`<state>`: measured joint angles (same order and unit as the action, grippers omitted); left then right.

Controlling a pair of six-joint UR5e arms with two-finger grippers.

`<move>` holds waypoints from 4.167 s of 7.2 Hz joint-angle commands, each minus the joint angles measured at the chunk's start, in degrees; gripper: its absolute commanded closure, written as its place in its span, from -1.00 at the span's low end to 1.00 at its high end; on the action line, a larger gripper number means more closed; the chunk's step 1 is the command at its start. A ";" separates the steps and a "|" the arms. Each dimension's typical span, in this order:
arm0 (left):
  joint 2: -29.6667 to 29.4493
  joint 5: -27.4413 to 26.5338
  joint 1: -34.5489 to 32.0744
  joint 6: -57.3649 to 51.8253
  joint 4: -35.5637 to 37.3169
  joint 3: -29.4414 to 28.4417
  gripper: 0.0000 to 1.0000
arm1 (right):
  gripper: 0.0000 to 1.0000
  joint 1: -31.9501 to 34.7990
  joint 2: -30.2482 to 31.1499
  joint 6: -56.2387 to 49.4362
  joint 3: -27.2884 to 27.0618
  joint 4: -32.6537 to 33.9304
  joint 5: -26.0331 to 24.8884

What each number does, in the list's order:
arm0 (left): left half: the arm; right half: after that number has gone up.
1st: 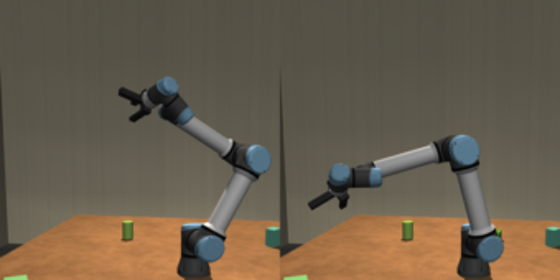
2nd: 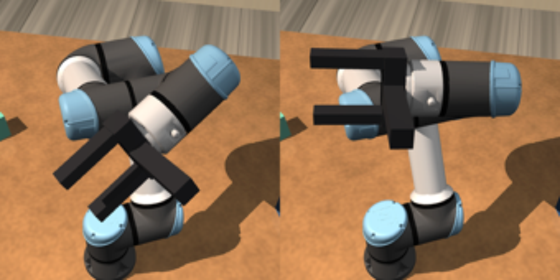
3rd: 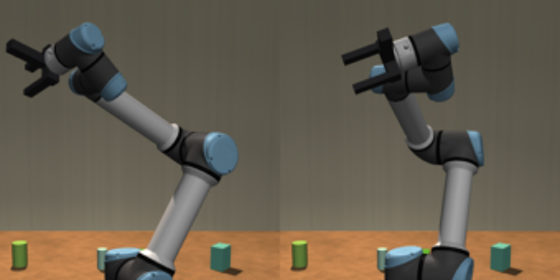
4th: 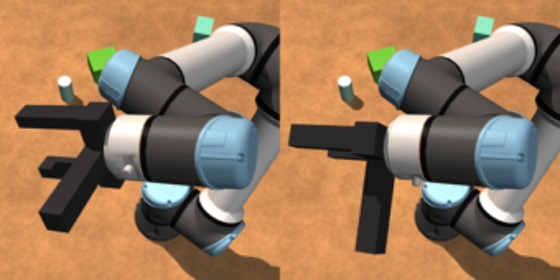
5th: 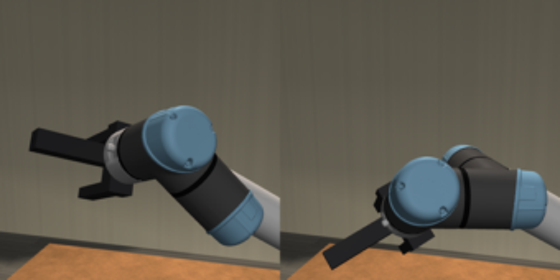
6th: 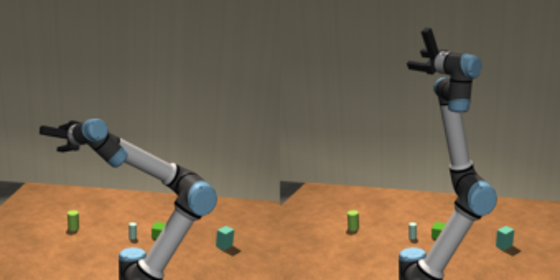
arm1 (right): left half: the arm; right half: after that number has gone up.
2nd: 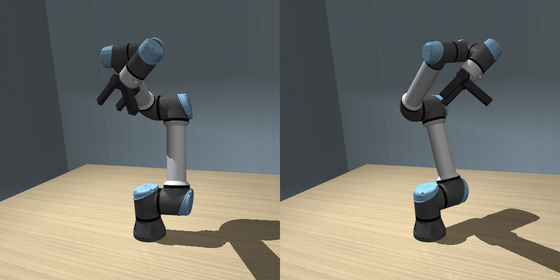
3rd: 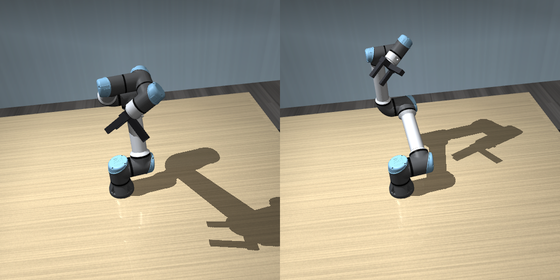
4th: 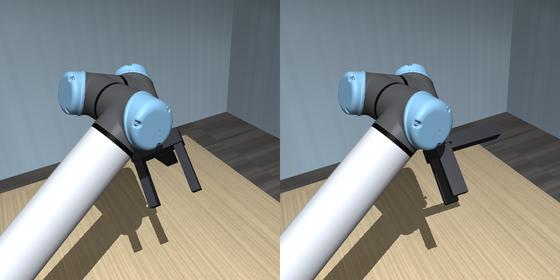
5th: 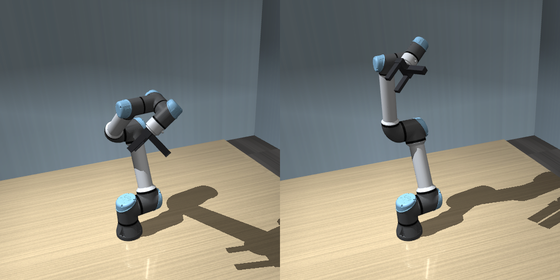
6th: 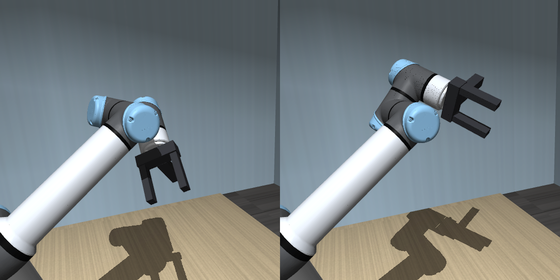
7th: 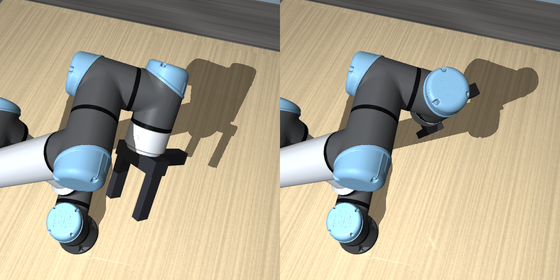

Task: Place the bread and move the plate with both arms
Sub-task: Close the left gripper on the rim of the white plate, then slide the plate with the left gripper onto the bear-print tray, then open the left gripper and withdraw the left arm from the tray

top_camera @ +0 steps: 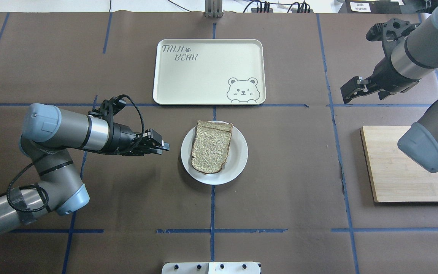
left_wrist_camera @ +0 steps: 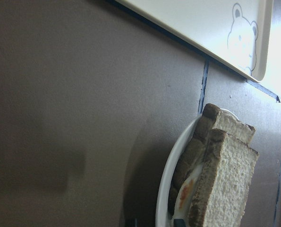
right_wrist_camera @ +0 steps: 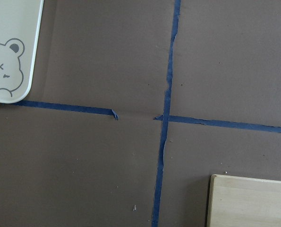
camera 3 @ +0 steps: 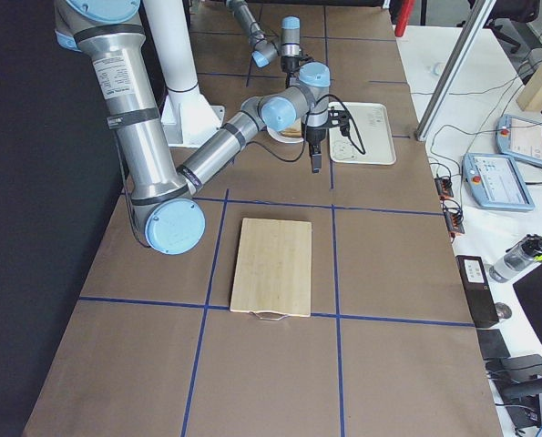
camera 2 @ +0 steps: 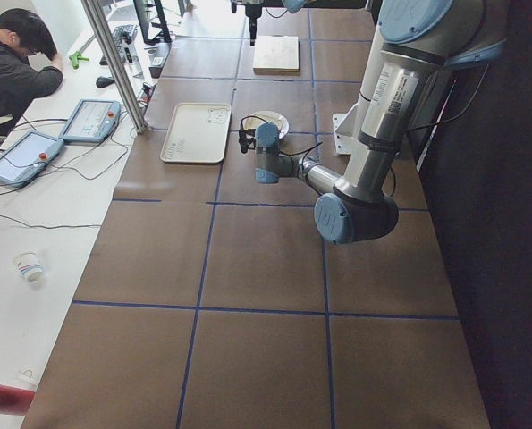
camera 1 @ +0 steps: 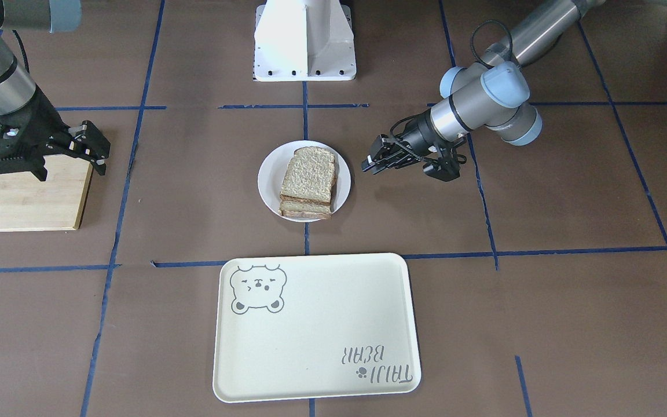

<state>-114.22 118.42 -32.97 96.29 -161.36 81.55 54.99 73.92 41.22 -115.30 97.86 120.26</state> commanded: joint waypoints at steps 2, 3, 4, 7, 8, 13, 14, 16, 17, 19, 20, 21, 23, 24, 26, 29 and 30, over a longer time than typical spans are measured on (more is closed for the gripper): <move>-2.67 -2.83 2.29 0.12 0.17 -2.35 0.24 | -1.00 0.03 0.61 -0.09 0.07 -0.04 -0.11; -3.55 -3.45 3.08 0.21 0.17 -3.32 0.24 | -1.00 0.03 1.13 -0.09 0.07 -0.12 -0.20; -3.82 -5.29 4.22 0.13 0.17 -3.59 0.24 | -1.00 0.03 1.48 -0.09 0.07 -0.21 -0.29; -4.26 -6.01 5.29 0.91 0.25 -3.77 0.24 | -1.00 0.03 1.93 0.00 -0.01 -0.21 -0.38; -4.43 -6.01 5.29 1.09 0.25 -4.29 0.41 | -1.00 0.03 2.01 0.00 -0.01 -0.21 -0.29; -6.97 -5.66 4.15 8.89 -0.71 -3.59 0.99 | -1.00 1.43 1.93 0.44 0.07 -0.21 -0.20; -7.24 -5.66 3.62 11.18 -2.28 -3.59 1.00 | -1.00 1.52 1.93 1.14 0.16 -0.21 -0.29; -7.33 -5.74 1.08 17.66 -3.70 -3.59 1.00 | -1.00 1.52 5.05 0.27 -0.01 -0.47 -0.81; -7.68 -6.09 -0.41 21.10 -4.14 -3.59 1.00 | -1.00 2.83 6.66 -0.08 0.07 -0.48 -1.42; -8.13 -16.15 -0.69 31.45 -8.95 -3.94 1.00 | -1.00 8.35 14.36 -16.51 0.07 -5.81 -0.82; -8.39 -21.77 -0.60 36.03 -11.24 -4.38 1.00 | -1.00 12.73 15.45 -25.22 1.90 -6.10 1.45; -10.48 -26.09 -0.51 38.86 -11.70 -7.25 1.00 | -1.00 18.00 15.46 -33.84 5.92 -6.19 4.51; -14.62 -29.73 -0.69 39.15 -12.22 -15.86 1.00 | -1.00 23.04 15.46 -41.92 9.91 -6.10 7.78; -15.94 -31.91 -0.69 39.15 -12.05 -19.29 1.00 | -1.00 24.19 16.59 -41.75 9.92 -5.75 10.76; -21.11 -32.29 -1.65 39.15 -11.96 -28.78 1.00 | -1.00 25.16 19.15 -41.75 9.92 -5.66 12.02; -22.45 -32.20 -1.83 38.63 -11.70 -31.01 0.58 | -1.00 25.43 19.07 -41.57 11.23 -5.75 11.93; -22.28 -31.50 -2.70 35.92 -11.61 -30.84 -0.88 | -1.00 25.61 18.72 -41.57 11.24 -5.66 11.93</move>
<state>-136.53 86.36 -35.00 134.41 -173.08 50.77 80.44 92.97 -0.37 -104.37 92.17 132.21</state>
